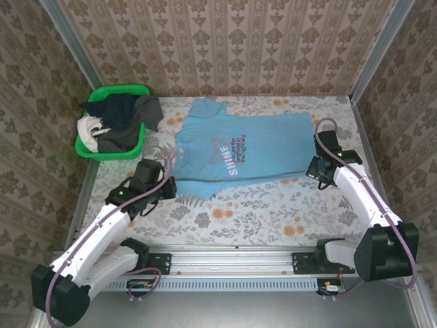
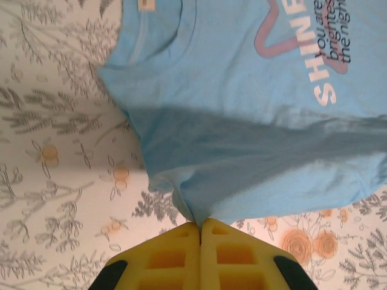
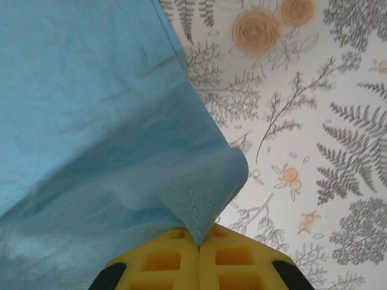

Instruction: Fold and stack the t-shirts

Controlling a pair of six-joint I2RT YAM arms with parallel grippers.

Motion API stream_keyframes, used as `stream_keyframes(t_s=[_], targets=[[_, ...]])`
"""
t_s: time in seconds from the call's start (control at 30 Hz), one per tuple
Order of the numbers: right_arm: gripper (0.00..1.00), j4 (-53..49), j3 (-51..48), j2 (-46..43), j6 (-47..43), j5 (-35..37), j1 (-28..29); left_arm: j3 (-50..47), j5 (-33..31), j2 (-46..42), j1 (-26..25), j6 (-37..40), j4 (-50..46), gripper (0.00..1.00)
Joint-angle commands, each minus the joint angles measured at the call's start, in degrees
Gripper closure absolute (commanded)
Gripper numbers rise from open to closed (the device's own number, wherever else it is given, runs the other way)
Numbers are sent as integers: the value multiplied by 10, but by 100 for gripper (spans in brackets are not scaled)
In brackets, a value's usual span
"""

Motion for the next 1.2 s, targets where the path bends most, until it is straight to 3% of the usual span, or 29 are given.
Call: stream_keyframes(t_s=[0.0,0.17,0.27,0.3,0.33,0.4,0.53,0.7,0.87,1.07,1.17], targets=[[100,-30,35,12,-61,22,-6,30,12,13,32,48,7,100],[100,-28,69,26,-132,-14,-6,58,23,36,51,68,7,100],[100,37,56,38,-178,-70,-6,50,25,41,53,69,11,100],[95,52,55,48,-187,-92,-5,46,26,42,54,68,11,100],[82,67,56,60,-192,-123,-4,41,27,41,54,64,10,100],[78,90,52,79,-198,-163,3,27,28,37,54,58,9,100],[54,114,52,121,-206,-125,39,-3,27,24,57,47,15,100],[62,47,49,95,-115,-57,58,-12,30,30,59,45,12,100],[63,57,-75,-52,-36,-25,85,-22,30,32,62,40,22,100],[57,84,-62,60,-80,-36,91,-22,43,43,63,48,24,100],[57,78,-25,140,-95,1,98,-26,45,41,65,45,26,100]])
